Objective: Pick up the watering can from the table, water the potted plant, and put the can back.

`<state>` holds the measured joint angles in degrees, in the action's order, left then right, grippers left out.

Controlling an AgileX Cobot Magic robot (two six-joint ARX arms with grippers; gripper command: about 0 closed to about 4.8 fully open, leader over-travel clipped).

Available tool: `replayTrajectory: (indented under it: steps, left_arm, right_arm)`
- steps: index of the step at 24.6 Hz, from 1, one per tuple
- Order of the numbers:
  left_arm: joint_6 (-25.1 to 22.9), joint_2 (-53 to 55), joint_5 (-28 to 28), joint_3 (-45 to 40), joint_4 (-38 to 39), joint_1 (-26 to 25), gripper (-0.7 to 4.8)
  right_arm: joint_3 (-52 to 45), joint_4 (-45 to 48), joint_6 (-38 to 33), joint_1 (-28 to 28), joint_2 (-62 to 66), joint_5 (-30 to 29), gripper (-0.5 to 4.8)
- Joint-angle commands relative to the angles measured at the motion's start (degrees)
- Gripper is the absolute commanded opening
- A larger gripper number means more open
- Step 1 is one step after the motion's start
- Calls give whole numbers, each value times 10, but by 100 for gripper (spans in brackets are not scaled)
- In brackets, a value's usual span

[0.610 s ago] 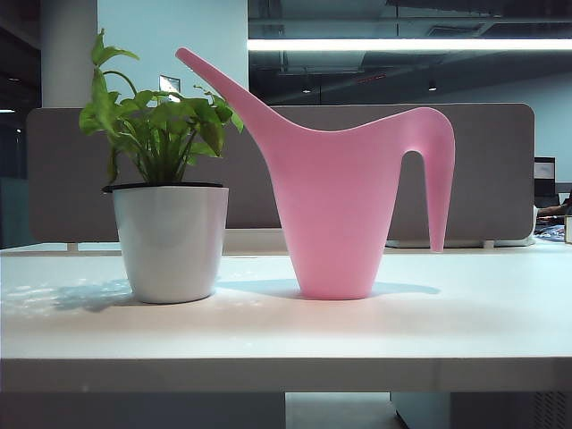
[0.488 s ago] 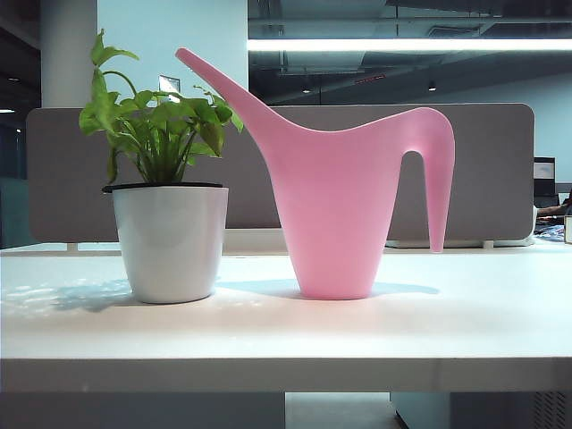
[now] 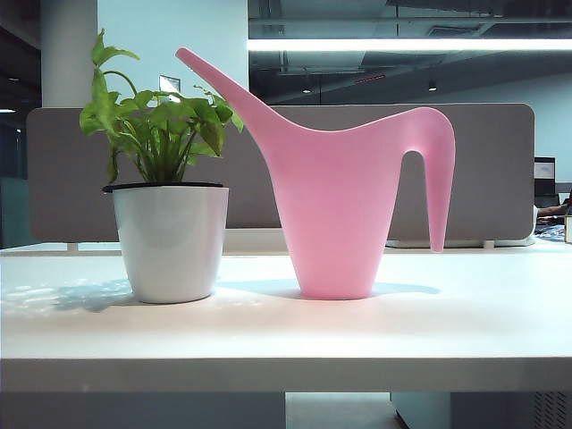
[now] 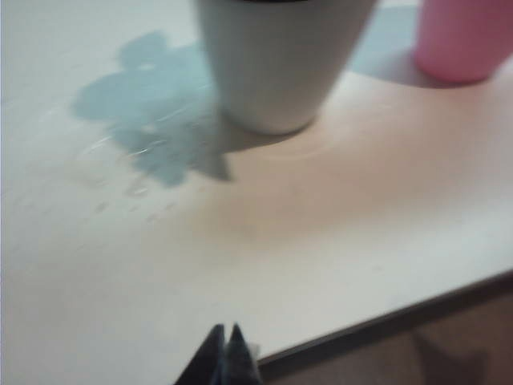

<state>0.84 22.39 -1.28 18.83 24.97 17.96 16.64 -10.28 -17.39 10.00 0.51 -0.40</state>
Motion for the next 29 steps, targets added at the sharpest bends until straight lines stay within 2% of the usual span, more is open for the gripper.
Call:
replayTrajectory:
  steps: [1, 4, 5, 8, 9, 10, 11, 14, 18, 21, 24, 26, 29]
  left_arm:
    - [-4, 61, 0, 56, -7, 63, 3]
    - [-4, 96, 0, 92, -6, 102, 3]
    - [-4, 111, 0, 112, -8, 120, 3]
    - [-4, 131, 0, 147, -10, 134, 3]
    - [-4, 134, 0, 153, -11, 134, 3]
    - [-4, 134, 0, 165, -11, 134, 3]
    - [-4, 134, 0, 174, -10, 134, 3]
    - [-4, 133, 0, 184, -11, 134, 3]
    - [-4, 133, 0, 190, -15, 134, 3]
    - [-4, 133, 0, 191, -15, 134, 3]
    - [-4, 132, 0, 190, -15, 134, 3]
    - [-4, 133, 0, 190, -14, 134, 3]
    - [-4, 132, 0, 191, -15, 134, 3]
  right_arm:
    - [89, -92, 36, 0, 33, -52, -2]
    - [165, -152, 142, 0, 81, -73, -2]
    - [210, -172, 204, -1, 117, -68, -2]
    - [273, -180, 266, -1, 219, -24, 4]
    - [276, -174, 266, -1, 244, -24, 26]
    - [273, -146, 266, 0, 303, -26, 95]
    - [267, -109, 262, 0, 353, -26, 113]
    - [243, -3, 236, 1, 423, -27, 113]
    - [191, 200, 203, 10, 493, -27, 113]
    - [151, 346, 204, 45, 577, 1, 132]
    - [134, 413, 204, 64, 644, 34, 204]
    - [132, 433, 204, 70, 685, 33, 257]
    - [132, 466, 203, 79, 735, 50, 282]
